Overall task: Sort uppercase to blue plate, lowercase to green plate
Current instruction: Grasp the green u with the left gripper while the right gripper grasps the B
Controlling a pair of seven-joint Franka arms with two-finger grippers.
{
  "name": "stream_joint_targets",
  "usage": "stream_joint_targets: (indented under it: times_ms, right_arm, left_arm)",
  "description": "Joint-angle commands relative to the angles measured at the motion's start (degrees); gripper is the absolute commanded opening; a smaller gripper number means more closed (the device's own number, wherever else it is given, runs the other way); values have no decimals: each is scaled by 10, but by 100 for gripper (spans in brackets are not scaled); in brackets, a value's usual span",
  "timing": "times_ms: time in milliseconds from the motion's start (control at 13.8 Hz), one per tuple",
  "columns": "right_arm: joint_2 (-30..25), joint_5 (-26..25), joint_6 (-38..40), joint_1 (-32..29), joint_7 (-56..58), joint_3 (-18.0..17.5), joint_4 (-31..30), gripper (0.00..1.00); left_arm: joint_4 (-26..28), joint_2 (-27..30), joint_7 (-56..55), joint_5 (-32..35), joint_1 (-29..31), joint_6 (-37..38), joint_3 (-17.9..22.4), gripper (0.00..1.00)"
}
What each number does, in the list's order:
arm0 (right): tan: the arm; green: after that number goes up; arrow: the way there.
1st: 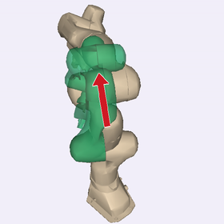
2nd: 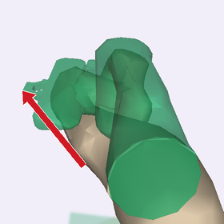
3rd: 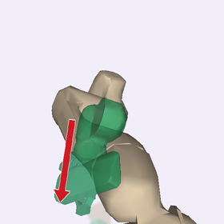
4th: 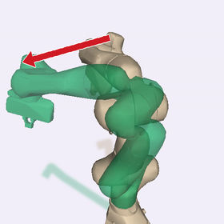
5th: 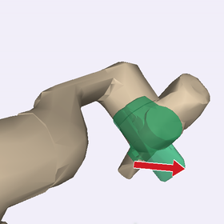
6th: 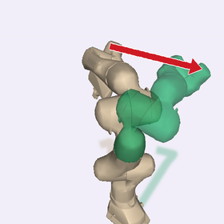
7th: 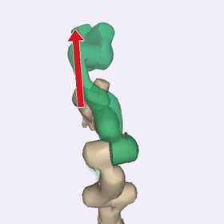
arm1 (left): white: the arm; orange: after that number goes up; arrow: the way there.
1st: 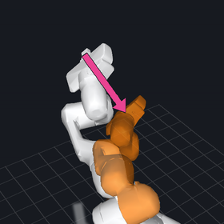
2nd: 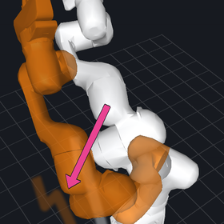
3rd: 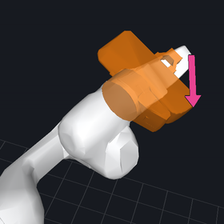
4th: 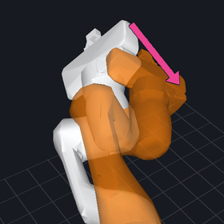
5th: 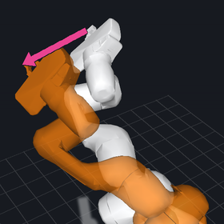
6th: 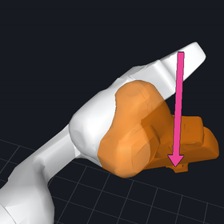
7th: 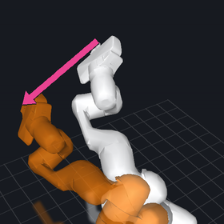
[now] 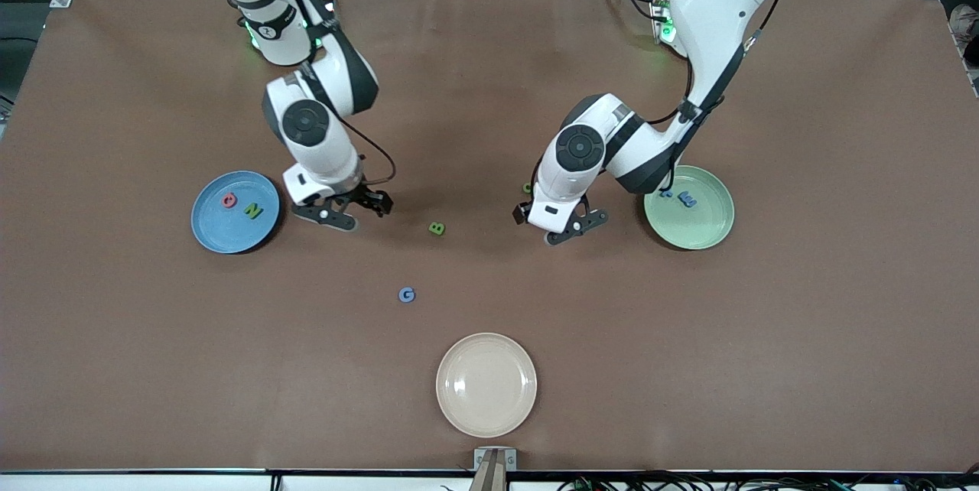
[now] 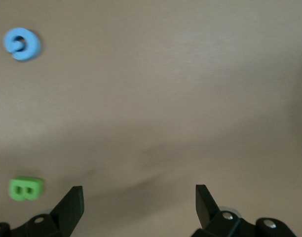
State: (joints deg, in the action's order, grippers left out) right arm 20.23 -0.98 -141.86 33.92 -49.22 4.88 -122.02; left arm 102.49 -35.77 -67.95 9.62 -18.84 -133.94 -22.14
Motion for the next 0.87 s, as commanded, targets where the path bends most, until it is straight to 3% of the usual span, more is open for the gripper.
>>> stream_joint_targets:
  times_ms: [0,217,578,794]
  right_arm:
    - [53,10,5,18,-42,5,70,99]
    - [100,23,-4,40,-69,5,120,97]
    - [148,23,-82,64,-102,5,127,90]
    - [162,23,-89,76,-121,5,136,87]
  left_arm:
    - [-33,-34,-44,18,-23,-8,4,100]
    - [-39,-46,-67,20,-30,-10,4,98]
    - [-23,-47,-76,21,-35,-9,4,83]
    - [-19,-54,-77,21,-35,-10,5,77]
